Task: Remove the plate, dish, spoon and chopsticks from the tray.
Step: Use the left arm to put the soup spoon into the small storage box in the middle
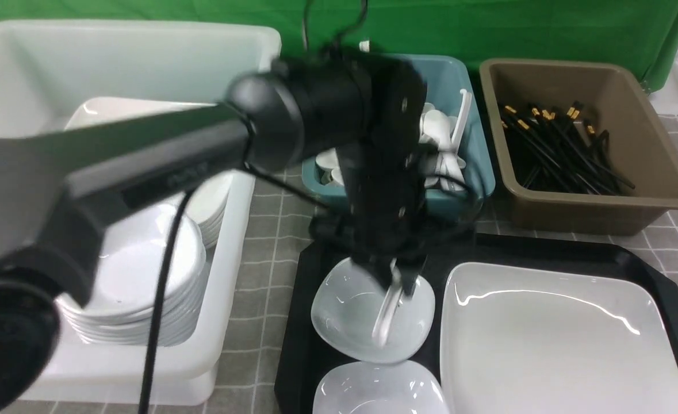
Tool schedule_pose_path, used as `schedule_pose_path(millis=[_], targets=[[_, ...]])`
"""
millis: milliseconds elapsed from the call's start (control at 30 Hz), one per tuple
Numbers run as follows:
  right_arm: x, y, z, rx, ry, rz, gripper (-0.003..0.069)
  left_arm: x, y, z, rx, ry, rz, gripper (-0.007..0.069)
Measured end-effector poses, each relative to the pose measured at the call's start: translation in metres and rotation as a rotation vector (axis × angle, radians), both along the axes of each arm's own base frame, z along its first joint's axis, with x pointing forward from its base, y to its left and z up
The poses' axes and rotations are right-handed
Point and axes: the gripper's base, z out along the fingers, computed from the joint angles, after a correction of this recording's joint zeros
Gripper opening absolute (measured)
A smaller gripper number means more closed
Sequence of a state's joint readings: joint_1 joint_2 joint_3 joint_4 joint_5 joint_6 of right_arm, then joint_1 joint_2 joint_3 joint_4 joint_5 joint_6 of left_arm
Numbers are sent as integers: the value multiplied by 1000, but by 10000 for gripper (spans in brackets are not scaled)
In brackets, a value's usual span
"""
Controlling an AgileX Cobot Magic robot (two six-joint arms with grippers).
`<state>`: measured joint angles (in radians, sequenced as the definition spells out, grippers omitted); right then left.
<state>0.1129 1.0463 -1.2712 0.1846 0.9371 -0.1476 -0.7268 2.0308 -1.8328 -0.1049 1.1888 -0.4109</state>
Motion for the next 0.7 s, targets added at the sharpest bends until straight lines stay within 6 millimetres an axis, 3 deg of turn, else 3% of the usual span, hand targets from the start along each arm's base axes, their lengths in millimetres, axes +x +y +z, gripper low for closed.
schedule_pose_path(millis=[133,200,300,333,500,533,600,700], targets=[[0,0,0,0,1,0,59,39,4,61,-150,-330,-17,129],[0,0,0,-1,1,0,59,61,11,75,-198,-422,11,129],[0,0,0,-1,1,0,59,85,16,72,-213,-472,34,129],[0,0,0,-1,1,0,59,102,20,60,-200,-484,39,129],[0,0,0,-2,7,1,64,130,20,19,-160,-465,38,151],[-1,0,-1,-3,8,2,67,136,20,7,-151,-457,41,184],[-1,0,-1,-5,7,3,71,139,20,2,-150,-458,41,216],[-1,0,-1,-13,6,12,77,141,22,7,-155,-474,45,382]])
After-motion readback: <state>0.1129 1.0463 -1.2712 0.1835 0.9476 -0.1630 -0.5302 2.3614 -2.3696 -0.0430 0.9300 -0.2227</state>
